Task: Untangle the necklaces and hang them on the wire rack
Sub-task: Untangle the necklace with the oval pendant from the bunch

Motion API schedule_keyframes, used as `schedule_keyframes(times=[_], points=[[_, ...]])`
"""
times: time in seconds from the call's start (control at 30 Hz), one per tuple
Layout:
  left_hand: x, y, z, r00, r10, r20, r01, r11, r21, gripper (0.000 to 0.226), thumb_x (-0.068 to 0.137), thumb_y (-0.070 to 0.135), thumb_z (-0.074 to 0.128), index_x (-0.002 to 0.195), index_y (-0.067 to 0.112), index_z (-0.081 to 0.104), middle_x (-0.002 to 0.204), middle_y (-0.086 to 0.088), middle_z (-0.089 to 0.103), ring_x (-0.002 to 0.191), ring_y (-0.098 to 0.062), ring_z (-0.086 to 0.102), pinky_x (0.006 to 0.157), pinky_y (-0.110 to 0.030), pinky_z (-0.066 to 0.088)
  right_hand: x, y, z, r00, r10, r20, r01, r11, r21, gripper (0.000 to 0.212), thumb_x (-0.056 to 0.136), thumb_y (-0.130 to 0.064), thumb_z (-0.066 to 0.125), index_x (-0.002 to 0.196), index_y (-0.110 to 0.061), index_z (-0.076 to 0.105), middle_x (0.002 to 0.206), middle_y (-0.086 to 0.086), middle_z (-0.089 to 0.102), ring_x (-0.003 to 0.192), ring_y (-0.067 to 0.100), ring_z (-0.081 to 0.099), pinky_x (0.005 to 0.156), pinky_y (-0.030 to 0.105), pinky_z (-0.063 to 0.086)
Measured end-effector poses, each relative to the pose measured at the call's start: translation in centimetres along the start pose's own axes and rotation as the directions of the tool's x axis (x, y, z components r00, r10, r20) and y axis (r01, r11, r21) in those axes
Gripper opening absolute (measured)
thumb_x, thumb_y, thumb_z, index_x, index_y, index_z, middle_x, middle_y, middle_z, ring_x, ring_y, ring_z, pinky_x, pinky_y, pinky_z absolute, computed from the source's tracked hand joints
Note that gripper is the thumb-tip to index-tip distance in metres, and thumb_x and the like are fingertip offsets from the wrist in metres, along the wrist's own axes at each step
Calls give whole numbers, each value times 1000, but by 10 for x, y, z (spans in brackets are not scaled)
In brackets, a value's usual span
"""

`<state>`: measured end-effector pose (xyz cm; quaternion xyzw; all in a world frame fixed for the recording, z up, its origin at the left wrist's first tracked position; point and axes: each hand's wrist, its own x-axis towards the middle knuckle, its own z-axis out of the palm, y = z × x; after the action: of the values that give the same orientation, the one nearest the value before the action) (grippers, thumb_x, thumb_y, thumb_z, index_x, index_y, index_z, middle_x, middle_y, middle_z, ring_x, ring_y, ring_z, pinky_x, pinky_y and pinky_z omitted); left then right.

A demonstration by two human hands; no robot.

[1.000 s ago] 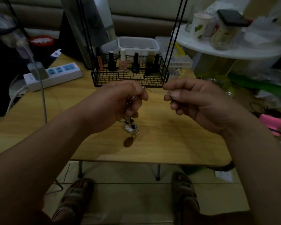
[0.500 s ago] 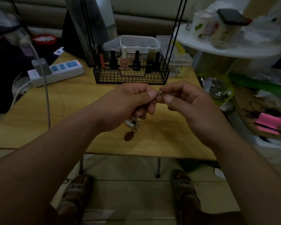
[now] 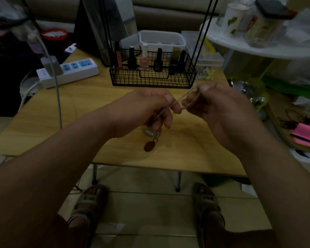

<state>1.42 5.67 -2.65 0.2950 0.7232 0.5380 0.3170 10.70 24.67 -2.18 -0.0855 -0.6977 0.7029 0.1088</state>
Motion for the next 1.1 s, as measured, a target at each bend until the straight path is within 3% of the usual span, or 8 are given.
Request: schedule_keyframes(times=[0.1, 0.23, 0.33, 0.4, 0.57, 0.73, 0.93, 1.1], points=[[2, -5, 1, 994, -88, 69, 83, 994, 72, 27, 109, 25, 48, 111, 11, 71, 78, -8, 63, 66, -23, 53, 60, -29, 53, 4, -2, -5, 993, 100, -59, -90, 985, 146, 17, 106, -15, 49, 94, -12, 61, 71, 0, 61, 74, 21, 69, 82, 43, 57], [4, -11, 5, 982, -139, 126, 125, 985, 117, 20, 109, 19, 51, 106, 9, 69, 80, -6, 67, 65, -18, 58, 67, -31, 60, 6, 12, -3, 961, 272, -51, -274, 961, -29, 13, 105, -16, 54, 100, -8, 63, 64, -1, 55, 59, 17, 58, 62, 36, 57], [5, -10, -2, 993, -113, 37, 105, 979, 172, 20, 109, 18, 51, 103, 10, 68, 88, -6, 76, 68, -16, 64, 64, -24, 57, 8, 17, 5, 951, 304, -53, -308, 946, -98, 13, 105, -17, 55, 102, -9, 64, 66, -1, 57, 56, 14, 59, 65, 39, 54], [5, -9, -8, 994, -103, -27, 106, 977, 184, 19, 108, 19, 51, 103, 10, 68, 90, -5, 77, 70, -16, 64, 62, -23, 56, 10, 17, 11, 953, 302, -38, -304, 946, -115, 13, 105, -17, 55, 102, -9, 64, 66, -1, 57, 57, 14, 58, 68, 41, 53], [5, -5, -18, 996, -47, -75, 56, 990, 127, 18, 104, 27, 61, 117, 15, 65, 90, -2, 78, 73, -18, 66, 80, -44, 56, 13, 14, 19, 973, 229, 7, -224, 958, -181, 13, 105, -21, 56, 103, -13, 66, 69, -3, 61, 61, 12, 56, 65, 34, 51], [-3, -2, -15, 998, 31, -51, -23, 987, 156, 27, 101, 23, 66, 128, 25, 62, 88, 1, 75, 66, -11, 63, 70, -35, 62, 4, 8, 19, 992, 112, 49, -94, 954, -283, 15, 106, -24, 54, 103, -16, 67, 83, -4, 73, 61, 7, 54, 50, 19, 42], [-3, -3, -19, 990, 85, -116, -51, 963, 265, 23, 97, 26, 72, 118, 34, 66, 93, 3, 69, 68, -3, 62, 63, -27, 55, 4, 15, 19, 992, 116, -46, -125, 928, -351, 14, 105, -27, 56, 102, -20, 69, 82, -8, 75, 61, 3, 55, 54, 17, 43], [1, -8, -6, 967, 170, -192, -106, 946, 305, 10, 97, 33, 71, 104, 27, 67, 98, 8, 69, 73, 1, 61, 61, -21, 53, 5, 18, 29, 997, 7, -80, -30, 954, -299, 10, 101, -23, 64, 101, -18, 72, 87, -4, 74, 70, 4, 62, 58, 18, 50]])
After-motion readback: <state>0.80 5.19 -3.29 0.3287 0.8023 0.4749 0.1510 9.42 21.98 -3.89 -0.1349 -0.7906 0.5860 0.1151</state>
